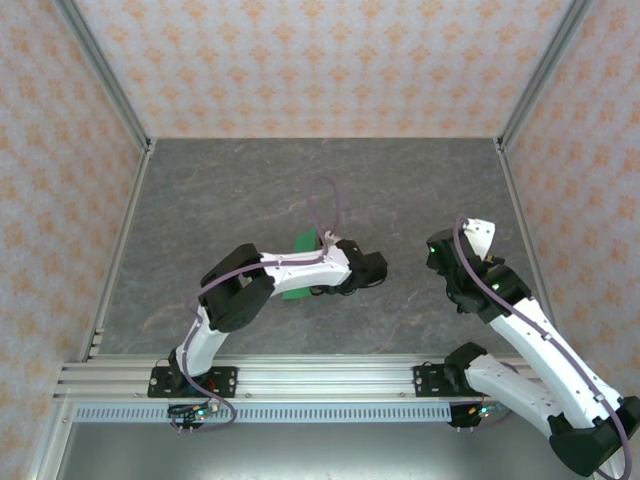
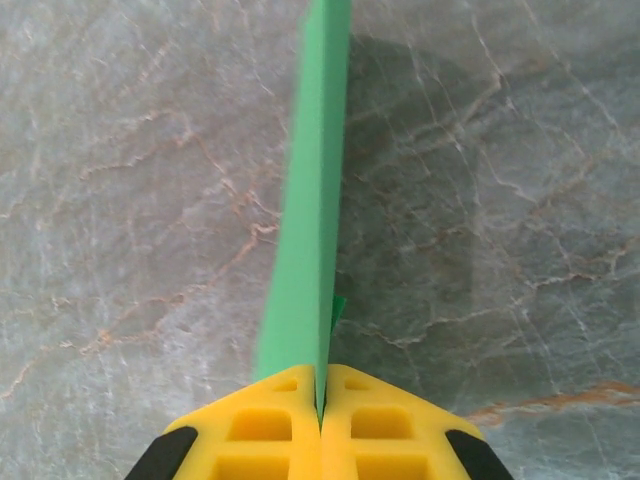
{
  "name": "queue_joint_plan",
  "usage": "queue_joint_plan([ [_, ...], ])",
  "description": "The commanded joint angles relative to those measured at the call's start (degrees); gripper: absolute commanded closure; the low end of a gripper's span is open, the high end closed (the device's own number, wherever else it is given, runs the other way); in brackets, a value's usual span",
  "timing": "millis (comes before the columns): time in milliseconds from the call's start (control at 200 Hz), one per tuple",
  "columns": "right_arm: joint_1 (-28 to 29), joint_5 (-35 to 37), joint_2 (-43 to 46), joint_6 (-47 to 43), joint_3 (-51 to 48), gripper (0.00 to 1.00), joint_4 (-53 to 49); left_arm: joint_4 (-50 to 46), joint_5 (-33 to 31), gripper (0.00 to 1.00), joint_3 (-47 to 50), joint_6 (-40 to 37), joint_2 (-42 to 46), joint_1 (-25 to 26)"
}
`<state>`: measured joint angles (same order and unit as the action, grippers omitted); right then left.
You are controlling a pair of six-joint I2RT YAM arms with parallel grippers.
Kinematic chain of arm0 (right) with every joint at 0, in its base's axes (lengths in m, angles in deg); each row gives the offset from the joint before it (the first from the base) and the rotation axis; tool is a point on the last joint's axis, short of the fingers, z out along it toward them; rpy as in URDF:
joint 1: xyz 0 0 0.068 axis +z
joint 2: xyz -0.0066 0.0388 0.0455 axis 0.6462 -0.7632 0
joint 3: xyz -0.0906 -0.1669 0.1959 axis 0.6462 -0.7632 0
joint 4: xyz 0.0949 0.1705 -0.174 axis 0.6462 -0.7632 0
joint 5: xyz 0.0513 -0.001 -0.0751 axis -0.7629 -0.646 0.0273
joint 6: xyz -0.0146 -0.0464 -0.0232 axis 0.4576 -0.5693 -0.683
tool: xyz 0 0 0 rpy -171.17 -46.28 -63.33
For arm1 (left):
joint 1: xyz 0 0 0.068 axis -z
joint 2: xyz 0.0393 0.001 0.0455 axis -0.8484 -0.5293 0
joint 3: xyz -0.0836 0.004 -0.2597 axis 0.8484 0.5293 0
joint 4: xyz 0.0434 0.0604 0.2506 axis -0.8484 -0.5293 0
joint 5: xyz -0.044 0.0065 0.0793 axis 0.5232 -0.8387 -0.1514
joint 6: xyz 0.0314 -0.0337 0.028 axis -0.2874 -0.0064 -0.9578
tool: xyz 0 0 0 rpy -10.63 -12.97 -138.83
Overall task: Fold a paper plane with a square sheet of paper (fold left side to right side)
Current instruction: Turn over the paper at the center of the table.
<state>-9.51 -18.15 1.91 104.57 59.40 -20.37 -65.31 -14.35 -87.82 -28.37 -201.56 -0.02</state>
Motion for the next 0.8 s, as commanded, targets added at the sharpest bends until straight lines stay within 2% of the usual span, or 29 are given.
queue_joint_plan([
  [0, 0.2, 1.9, 0.5, 0.8, -0.6, 0.06, -1.6, -3.1, 2.5, 1.0, -4.3, 1.5, -2.7, 0.3],
  [125, 0.1, 1.1, 0.5, 0.7, -0.7, 0.03, -1.4, -1.4, 5.7, 1.0, -7.0, -1.6, -4.7, 0.3],
  [180, 0.1, 0.5, 0.5, 0.5, -0.6, 0.02, -1.3, -0.2, 7.5, 0.94, -7.8, -2.8, -4.9, 0.2],
  [265, 0.1, -0.3, 0.5, 0.3, -0.4, 0.0, -1.5, 1.9, 10.5, 0.78, -8.9, -4.9, -4.8, 0.1],
  [355, 0.1, -1.5, 0.4, 0.1, -0.2, 0.0, -1.4, 4.1, 13.6, 0.67, -9.9, -6.3, -4.4, -0.1],
  [505, 0.1, -5.0, -0.1, -0.9, -0.2, 0.0, 0.0, 7.4, 16.9, 0.6, -9.8, -9.0, -1.4, -0.5],
  [600, 0.1, -10.4, -0.6, -2.6, -0.7, 0.0, 3.3, 10.9, 17.9, 0.49, -6.1, -10.8, 3.7, -1.2],
  [671, 0.1, -15.9, -1.2, -3.6, -1.6, 0.0, 7.0, 16.1, 21.4, 0.44, -0.5, -12.3, 9.8, -2.7],
  [796, 0.1, -30.5, -4.6, -2.9, -3.6, 0.0, 16.6, 27.0, 27.0, 0.33, 12.6, -13.7, 23.3, -7.3],
])
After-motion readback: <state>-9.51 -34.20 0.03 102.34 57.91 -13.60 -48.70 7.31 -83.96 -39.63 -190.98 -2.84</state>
